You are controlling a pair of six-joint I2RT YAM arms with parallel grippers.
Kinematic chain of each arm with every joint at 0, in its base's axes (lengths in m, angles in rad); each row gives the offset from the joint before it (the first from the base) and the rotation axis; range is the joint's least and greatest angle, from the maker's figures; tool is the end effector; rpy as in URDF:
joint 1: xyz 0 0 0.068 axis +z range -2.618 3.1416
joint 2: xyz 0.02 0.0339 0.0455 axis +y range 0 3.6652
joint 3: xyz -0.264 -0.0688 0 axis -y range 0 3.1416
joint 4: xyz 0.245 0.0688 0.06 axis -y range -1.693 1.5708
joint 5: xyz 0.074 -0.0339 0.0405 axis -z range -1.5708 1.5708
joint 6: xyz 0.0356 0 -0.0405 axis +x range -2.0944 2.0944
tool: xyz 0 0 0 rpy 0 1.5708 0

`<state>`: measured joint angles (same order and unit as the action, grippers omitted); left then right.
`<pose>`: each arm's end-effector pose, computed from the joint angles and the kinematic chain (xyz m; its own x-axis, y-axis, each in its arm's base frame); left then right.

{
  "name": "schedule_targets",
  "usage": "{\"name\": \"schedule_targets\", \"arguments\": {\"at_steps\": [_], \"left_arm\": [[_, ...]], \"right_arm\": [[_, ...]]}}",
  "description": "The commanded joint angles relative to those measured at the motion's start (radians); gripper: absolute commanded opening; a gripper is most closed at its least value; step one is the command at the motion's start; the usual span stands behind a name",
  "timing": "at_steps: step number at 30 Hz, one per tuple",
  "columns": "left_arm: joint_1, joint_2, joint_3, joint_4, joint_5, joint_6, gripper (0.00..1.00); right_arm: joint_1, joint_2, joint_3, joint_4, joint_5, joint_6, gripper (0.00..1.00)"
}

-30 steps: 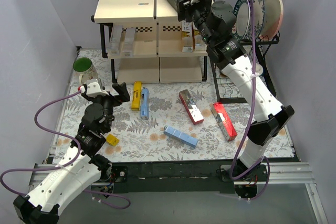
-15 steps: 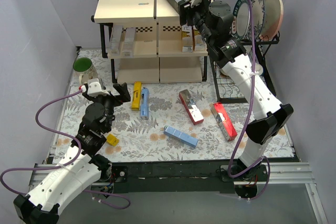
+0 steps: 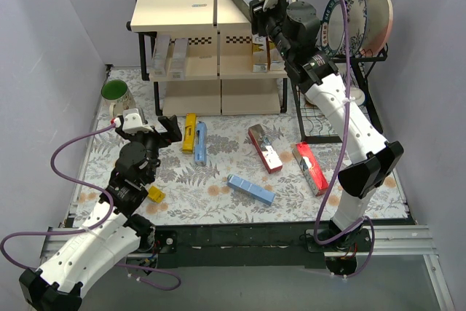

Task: Place and organize the toothpastes onto the shelf
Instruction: Adjust the toothpaste on the shelf.

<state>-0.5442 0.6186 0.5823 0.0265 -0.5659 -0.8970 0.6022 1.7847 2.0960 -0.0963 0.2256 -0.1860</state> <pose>0.1433 -0.0644 0.3166 0.0117 -0.7781 -0.6280 -0.0201 0.6278 -0.7781 0.3317 0.2184 0.5268 0.2416 -0.0527 -0.9690 -0.3331 0.9334 -0.1338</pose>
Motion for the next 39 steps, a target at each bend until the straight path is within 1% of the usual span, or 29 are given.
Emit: {"name": "schedule_targets", "arguments": {"at_steps": [1, 3, 7, 13, 14, 16, 25, 33, 39], "left_arm": [[0.007, -0.002, 0.017, -0.008, 0.004, 0.006, 0.98], [0.007, -0.003, 0.019, -0.008, 0.004, 0.006, 0.98], [0.009, -0.005, 0.019, -0.008, 0.004, 0.006, 0.98], [0.009, 0.001, 0.017, -0.011, -0.002, 0.006, 0.98], [0.009, 0.001, 0.019, -0.011, -0.002, 0.006, 0.98], [0.009, 0.003, 0.021, -0.011, -0.002, 0.004, 0.98], [0.01, 0.004, 0.024, -0.014, -0.006, 0.004, 0.98], [0.012, 0.009, 0.024, -0.017, -0.008, 0.003, 0.98], [0.013, 0.012, 0.025, -0.02, -0.008, 0.001, 0.98]], "right_arm": [[-0.004, -0.008, -0.016, 0.038, 0.011, 0.013, 0.48], [-0.002, -0.013, -0.027, 0.044, 0.018, 0.017, 0.45], [0.005, -0.011, -0.037, 0.059, 0.05, 0.02, 0.43], [0.041, -0.004, -0.06, 0.087, 0.193, 0.002, 0.43], [0.044, -0.002, -0.062, 0.121, 0.21, -0.001, 0.42], [0.051, 0.004, -0.06, 0.132, 0.241, -0.013, 0.42], [0.064, 0.035, -0.048, 0.167, 0.322, -0.021, 0.4], [0.079, 0.067, -0.007, 0.152, 0.316, -0.026, 0.4], [0.107, 0.074, -0.002, 0.201, 0.426, -0.064, 0.4]]}}
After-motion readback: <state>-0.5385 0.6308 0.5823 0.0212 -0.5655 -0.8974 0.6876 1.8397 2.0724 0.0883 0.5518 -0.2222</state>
